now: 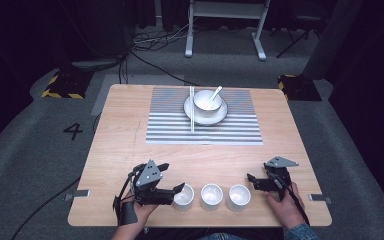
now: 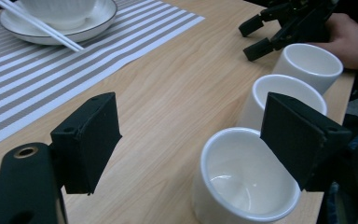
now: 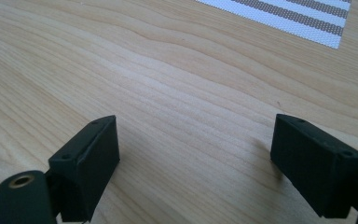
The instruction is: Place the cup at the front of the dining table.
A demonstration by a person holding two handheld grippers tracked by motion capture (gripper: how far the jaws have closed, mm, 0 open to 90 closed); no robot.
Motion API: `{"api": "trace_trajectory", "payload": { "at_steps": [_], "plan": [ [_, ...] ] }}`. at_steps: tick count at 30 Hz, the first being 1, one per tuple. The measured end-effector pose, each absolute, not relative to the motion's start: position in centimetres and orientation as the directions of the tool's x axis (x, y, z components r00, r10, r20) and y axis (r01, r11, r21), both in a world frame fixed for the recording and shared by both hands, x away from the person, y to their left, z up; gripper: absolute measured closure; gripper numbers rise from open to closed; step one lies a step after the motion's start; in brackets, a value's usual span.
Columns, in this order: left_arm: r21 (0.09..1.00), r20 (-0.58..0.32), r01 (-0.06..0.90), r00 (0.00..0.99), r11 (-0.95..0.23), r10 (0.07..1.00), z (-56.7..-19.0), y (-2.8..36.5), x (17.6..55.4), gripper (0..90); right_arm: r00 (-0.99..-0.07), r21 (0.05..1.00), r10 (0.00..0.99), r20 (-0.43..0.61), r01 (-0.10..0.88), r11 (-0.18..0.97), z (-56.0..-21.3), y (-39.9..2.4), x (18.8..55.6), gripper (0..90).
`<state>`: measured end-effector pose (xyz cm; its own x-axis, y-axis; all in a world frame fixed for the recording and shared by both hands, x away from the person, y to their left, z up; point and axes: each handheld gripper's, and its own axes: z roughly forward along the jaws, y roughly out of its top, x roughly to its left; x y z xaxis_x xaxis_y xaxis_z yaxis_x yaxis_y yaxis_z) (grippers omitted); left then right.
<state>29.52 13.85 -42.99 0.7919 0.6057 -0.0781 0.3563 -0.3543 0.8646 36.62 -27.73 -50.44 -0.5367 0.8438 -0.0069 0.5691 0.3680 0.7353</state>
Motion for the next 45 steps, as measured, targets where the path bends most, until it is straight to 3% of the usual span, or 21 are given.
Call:
{"api": "trace_trajectory", "payload": {
  "at_steps": [13,21,34,45],
  "plan": [
    [0.890,-0.149,0.350,0.829,-0.293,0.540,-43.4,12.5,29.3,15.1,-0.537,0.734,0.844,-0.007,0.571,0.369,-50.4,-27.7,36.6,15.0],
    [0.881,-0.128,0.347,0.829,-0.322,0.544,-44.4,11.6,29.3,14.1,-0.537,0.734,0.844,-0.007,0.571,0.369,-50.4,-27.7,36.6,15.0],
    [0.855,-0.216,0.422,0.818,-0.301,0.533,-47.2,10.9,28.7,14.4,-0.537,0.734,0.843,-0.007,0.570,0.369,-50.4,-27.7,36.6,15.0],
    [0.803,-0.147,0.431,0.812,-0.412,0.565,-48.7,10.1,28.7,17.7,-0.537,0.734,0.843,-0.007,0.570,0.369,-50.4,-27.7,36.6,15.0]
  ]
}}
